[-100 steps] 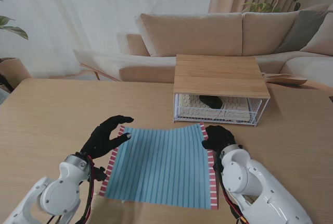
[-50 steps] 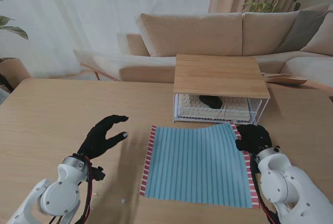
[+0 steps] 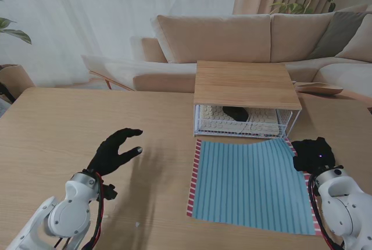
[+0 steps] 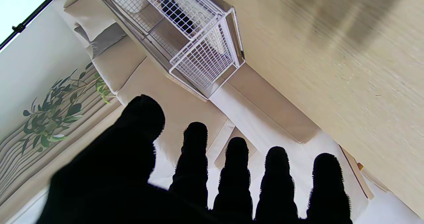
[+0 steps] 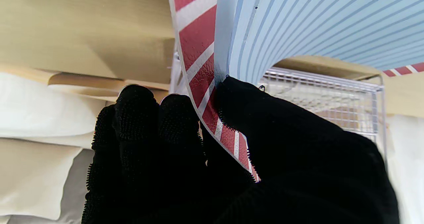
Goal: Unroll the mouse pad and set up the keyboard and mouse from the tabletop organizer
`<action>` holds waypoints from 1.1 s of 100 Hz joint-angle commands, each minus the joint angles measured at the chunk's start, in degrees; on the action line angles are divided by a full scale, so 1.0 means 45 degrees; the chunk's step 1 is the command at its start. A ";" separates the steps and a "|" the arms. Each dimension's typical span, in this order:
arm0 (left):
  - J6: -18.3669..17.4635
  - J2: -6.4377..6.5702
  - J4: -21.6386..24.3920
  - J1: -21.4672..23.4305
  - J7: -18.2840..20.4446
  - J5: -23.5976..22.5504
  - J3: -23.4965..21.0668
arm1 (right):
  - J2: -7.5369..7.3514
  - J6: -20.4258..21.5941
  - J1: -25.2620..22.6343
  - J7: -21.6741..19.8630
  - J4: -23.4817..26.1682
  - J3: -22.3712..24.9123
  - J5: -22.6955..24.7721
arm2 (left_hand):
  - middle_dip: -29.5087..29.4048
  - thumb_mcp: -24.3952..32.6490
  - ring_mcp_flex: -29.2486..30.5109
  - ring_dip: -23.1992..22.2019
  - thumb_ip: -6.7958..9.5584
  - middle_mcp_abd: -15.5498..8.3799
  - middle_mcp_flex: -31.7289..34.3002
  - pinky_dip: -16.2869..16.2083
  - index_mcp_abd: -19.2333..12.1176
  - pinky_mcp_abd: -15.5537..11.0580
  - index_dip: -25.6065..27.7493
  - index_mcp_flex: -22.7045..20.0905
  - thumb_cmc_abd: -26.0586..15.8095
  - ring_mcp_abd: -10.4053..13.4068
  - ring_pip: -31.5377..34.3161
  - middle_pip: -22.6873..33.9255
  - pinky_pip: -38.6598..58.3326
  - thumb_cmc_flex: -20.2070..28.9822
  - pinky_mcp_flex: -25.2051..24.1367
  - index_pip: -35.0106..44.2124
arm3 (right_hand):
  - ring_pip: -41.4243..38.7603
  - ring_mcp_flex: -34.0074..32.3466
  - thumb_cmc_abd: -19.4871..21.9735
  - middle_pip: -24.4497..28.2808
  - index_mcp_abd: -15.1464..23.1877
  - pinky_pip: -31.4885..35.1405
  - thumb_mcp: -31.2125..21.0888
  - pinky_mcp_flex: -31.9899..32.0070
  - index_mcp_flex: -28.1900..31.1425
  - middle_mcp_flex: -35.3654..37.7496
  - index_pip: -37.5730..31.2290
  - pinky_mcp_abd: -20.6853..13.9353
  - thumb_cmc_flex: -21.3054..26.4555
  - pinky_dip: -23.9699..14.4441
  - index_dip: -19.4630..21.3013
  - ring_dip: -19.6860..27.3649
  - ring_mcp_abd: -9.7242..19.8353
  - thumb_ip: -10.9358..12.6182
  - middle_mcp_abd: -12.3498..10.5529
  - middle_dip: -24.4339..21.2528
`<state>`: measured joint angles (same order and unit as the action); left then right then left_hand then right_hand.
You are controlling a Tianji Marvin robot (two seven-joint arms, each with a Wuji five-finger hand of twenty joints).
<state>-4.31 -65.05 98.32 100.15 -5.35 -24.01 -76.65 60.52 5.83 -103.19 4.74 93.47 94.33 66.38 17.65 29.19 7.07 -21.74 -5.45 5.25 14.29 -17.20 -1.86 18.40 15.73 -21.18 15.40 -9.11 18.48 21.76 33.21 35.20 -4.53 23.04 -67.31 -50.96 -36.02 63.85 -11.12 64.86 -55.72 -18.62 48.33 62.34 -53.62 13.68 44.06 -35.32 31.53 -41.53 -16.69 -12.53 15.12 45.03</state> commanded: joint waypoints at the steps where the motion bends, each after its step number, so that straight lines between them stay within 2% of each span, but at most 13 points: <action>1: 0.0203 -0.0031 -0.0110 -0.0065 0.0176 0.0091 0.0034 | -0.0064 -0.0011 -0.0205 0.0014 -0.0100 0.0185 0.0017 | -0.0181 -0.0315 -0.0390 -0.0102 0.0387 0.0056 -0.0369 -0.0026 -0.0056 0.0111 -0.0107 -0.0053 -0.0289 0.0199 -0.0329 -0.0123 -0.0518 -0.0102 -0.0104 -0.0205 | -0.0206 0.0067 0.0415 0.0474 0.0678 0.0134 -0.0497 0.0268 0.0023 -0.0156 -0.0541 -0.0278 0.0568 0.0175 0.0300 -0.0148 0.0823 0.0242 0.0780 0.0158; 20: 0.0292 -0.0025 -0.0183 -0.0111 0.0194 0.0044 0.0055 | -0.0096 -0.0258 -0.0485 0.0710 -0.0286 0.0645 0.0776 | -0.0183 -0.0336 -0.0375 -0.0103 0.0387 0.0042 -0.0374 -0.0063 -0.0075 0.0112 -0.0112 -0.0001 -0.0290 0.0212 -0.0374 -0.0121 -0.0653 -0.0101 -0.0076 -0.0218 | -0.0194 0.0065 0.0406 0.0475 0.0756 0.0090 -0.0503 0.0258 0.0023 -0.0155 -0.0531 -0.0308 0.0535 0.0209 0.0310 -0.0151 0.0861 0.0256 0.0734 0.0164; 34: 0.0280 -0.0014 -0.0220 -0.0148 0.0241 0.0040 0.0092 | -0.0111 -0.0568 -0.0651 0.1402 -0.0522 0.0821 0.1250 | -0.0193 -0.0368 -0.0389 -0.0100 0.0394 0.0026 -0.0428 -0.0108 -0.0305 0.0128 -0.0153 0.0471 -0.0212 0.0218 -0.0419 -0.0143 -0.0717 -0.0109 -0.0071 -0.0348 | -0.0182 0.0053 0.0387 0.0468 0.0852 0.0081 -0.0518 0.0253 0.0051 -0.0145 -0.0528 -0.0310 0.0491 0.0224 0.0303 -0.0149 0.0902 0.0258 0.0683 0.0163; 47: 0.0298 -0.0008 -0.0242 -0.0189 0.0281 0.0063 0.0147 | -0.0129 -0.0645 -0.0771 0.1639 -0.0606 0.1031 0.1497 | -0.0199 -0.0405 -0.0398 -0.0092 0.0403 0.0014 -0.0453 -0.0143 -0.0321 0.0114 -0.0126 0.0593 -0.0201 0.0246 -0.0477 -0.0152 -0.0777 -0.0125 -0.0075 -0.0282 | -0.0172 0.0071 0.0434 0.0461 0.0860 0.0062 -0.0507 0.0256 0.0037 -0.0167 -0.0523 -0.0289 0.0459 0.0239 0.0304 -0.0149 0.0909 0.0247 0.0648 0.0163; 64: 0.0263 0.0025 -0.0321 -0.0248 0.0394 -0.0015 0.0143 | -0.0153 -0.0783 -0.0926 0.1897 -0.0623 0.1272 0.1841 | -0.0221 -0.0522 -0.0436 -0.0081 0.0405 -0.0019 -0.0499 -0.0163 -0.0303 0.0104 -0.0137 0.0727 -0.0130 0.0260 -0.0575 -0.0190 -0.0926 -0.0217 -0.0105 -0.0283 | -0.0160 0.0026 0.0500 0.0482 0.0962 -0.0290 -0.0445 -0.0030 -0.0039 -0.0203 -0.0501 0.0335 0.0392 0.0510 0.0336 -0.0147 0.1012 0.0289 0.0510 0.0175; 110: 0.0221 0.0040 -0.0464 -0.0302 0.0457 -0.0011 0.0157 | -0.0310 -0.1516 -0.0866 0.2144 -0.0932 0.1058 0.2972 | -0.0247 -0.0627 -0.0402 -0.0102 0.0457 -0.0026 -0.0490 -0.0346 -0.0287 0.0107 -0.0167 0.0720 -0.0113 0.0427 -0.0703 -0.0223 -0.1249 -0.0187 -0.0092 -0.0260 | 0.0032 -0.0009 0.0583 0.0377 0.1343 -0.0316 -0.0193 -0.0103 -0.0193 -0.0272 -0.0410 -0.0042 0.0136 0.0724 0.0345 -0.0041 0.1290 0.0371 0.0025 0.0085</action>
<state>-3.24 -64.90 96.31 98.77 -4.41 -23.96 -76.07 59.07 -0.15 -106.80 15.36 89.51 99.33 79.50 17.05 27.61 7.06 -21.75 -5.44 5.25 13.68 -17.78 -1.86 18.42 15.50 -18.91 15.40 -9.01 16.43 21.67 29.63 35.20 -4.54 22.28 -67.22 -50.93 -35.75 64.00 -8.27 64.21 -54.63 -18.93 47.66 62.04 -53.61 13.69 43.19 -32.83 31.60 -41.54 -14.58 -12.53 13.19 45.06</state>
